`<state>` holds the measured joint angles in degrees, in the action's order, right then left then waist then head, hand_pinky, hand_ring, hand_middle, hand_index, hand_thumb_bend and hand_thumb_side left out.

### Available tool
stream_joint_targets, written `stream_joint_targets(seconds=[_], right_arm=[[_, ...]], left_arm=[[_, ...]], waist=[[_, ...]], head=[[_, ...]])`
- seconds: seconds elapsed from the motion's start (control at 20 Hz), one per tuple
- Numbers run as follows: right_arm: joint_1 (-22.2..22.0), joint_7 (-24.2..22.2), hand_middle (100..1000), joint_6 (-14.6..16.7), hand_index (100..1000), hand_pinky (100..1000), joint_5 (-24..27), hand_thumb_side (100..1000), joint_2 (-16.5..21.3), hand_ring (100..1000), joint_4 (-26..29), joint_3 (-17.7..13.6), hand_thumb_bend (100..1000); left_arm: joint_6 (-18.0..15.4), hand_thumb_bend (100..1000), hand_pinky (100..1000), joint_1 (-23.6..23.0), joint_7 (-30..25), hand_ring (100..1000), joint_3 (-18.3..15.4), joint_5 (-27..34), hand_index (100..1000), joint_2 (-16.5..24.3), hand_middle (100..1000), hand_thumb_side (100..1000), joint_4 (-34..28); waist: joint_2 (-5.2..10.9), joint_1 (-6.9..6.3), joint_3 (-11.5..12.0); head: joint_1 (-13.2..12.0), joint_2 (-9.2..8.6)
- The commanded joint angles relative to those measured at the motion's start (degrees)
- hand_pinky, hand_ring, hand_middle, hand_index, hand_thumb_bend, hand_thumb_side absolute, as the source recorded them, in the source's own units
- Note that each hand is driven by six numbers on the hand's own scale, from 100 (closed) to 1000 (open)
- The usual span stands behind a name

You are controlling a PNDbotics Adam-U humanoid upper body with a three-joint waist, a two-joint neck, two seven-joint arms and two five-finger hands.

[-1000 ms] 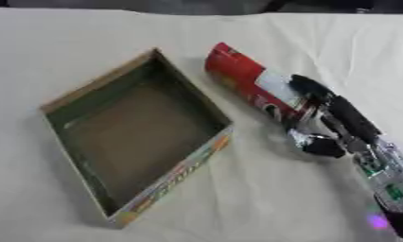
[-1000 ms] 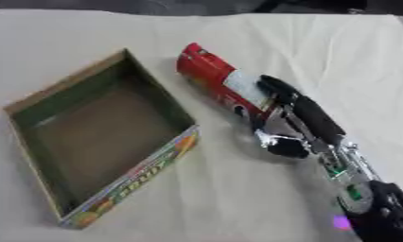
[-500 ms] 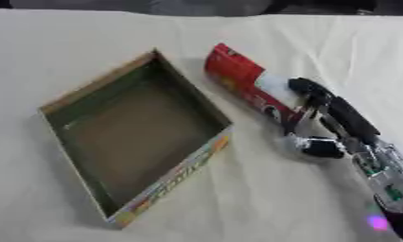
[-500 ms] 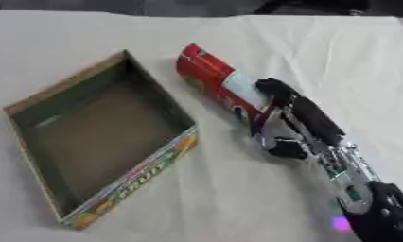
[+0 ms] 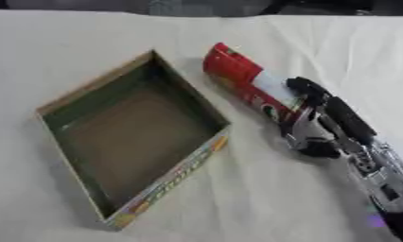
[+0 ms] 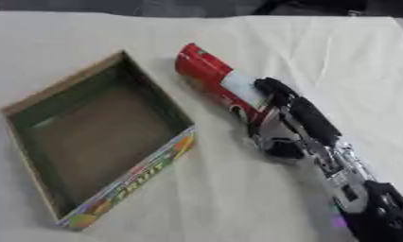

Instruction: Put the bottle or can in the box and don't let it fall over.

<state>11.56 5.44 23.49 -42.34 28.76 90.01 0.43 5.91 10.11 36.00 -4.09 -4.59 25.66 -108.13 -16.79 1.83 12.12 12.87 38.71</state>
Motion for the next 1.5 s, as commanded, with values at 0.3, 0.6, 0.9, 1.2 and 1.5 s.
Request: stream_joint_targets(seconds=[0.3, 0.6, 0.9, 1.2, 1.5], right_arm=[[0.1, 2.42, 621, 1.12, 676, 145, 3.6, 100, 0.62, 1000, -2.23, 1.0, 100], [0.4, 5.02, 569, 2.85, 561, 100, 5.99, 100, 0.79, 1000, -2.06, 1.22, 100], [0.2, 7.55, 512, 4.58, 483, 100, 7.18, 100, 1.07, 1000, -0.91, 1.19, 100], [0.58, 10.79, 406, 6.13, 343, 100, 7.64, 100, 2.13, 839, -0.13, 1.32, 100], [1.48, 13.38, 297, 7.8, 240, 100, 6.89, 100, 3.41, 717, 0.3, 1.2, 100]], left_arm=[[-0.14, 172, 512, 0.18, 0.15, 818, -0.72, 0.27, 801, 1.07, 1000, 866, -1.04], [-0.26, 175, 510, 0.14, 0.12, 815, -0.79, 0.46, 799, 1.02, 1000, 867, -1.05], [-0.48, 177, 508, 0.14, 0.21, 814, -0.86, 0.76, 799, 0.98, 1000, 868, -1.04], [-0.75, 178, 507, 0.19, 0.37, 812, -0.89, 0.87, 799, 1.03, 1000, 866, -1.05], [-0.97, 179, 507, 0.11, 0.43, 811, -0.93, 0.82, 798, 1.04, 999, 864, -1.02]], waist=[[-0.39, -0.57, 0.54], [-0.26, -0.58, 0.56], [-0.24, -0.55, 0.66], [-0.03, -0.5, 0.54], [0.36, -0.4, 0.42]], head=[[0.49, -0.72], [0.53, -0.72], [0.57, -0.68], [0.56, -0.42], [0.44, -0.2]])
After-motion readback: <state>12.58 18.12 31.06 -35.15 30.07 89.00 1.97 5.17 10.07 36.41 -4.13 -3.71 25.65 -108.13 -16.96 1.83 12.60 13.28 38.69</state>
